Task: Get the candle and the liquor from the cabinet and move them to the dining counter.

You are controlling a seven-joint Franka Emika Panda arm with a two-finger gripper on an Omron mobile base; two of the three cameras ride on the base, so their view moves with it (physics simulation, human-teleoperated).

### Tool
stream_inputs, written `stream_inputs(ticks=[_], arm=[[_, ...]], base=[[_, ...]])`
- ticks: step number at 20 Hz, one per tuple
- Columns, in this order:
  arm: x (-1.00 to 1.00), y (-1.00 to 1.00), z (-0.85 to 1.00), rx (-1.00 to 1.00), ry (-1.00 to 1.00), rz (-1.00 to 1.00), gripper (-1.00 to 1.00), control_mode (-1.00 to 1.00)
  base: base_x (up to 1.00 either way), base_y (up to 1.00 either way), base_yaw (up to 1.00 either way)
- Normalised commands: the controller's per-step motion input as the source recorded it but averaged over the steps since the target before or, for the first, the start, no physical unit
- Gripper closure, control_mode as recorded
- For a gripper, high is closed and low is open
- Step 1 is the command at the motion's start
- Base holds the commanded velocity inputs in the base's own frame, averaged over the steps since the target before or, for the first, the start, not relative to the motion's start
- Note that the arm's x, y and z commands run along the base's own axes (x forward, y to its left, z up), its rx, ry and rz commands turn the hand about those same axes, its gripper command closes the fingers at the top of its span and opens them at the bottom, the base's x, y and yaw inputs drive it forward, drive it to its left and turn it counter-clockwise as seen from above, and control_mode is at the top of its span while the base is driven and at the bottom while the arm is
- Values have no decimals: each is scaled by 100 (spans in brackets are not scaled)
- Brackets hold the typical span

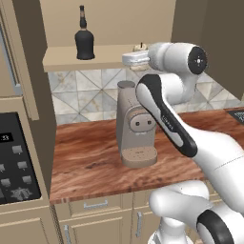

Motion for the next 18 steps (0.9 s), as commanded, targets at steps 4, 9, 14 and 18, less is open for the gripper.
stream_inputs(ticks=[4,9,14,18], arm=[[-100,-5,-1,-4,4,21,100,-100],[-96,1,-9,-8,9,18,100,-100],[-87,3,-14,-8,10,17,100,-100],[-85,2,-24,-6,6,15,100,-100]], base=[[0,0,0],[0,0,0],[0,0,0],[0,0,0]])
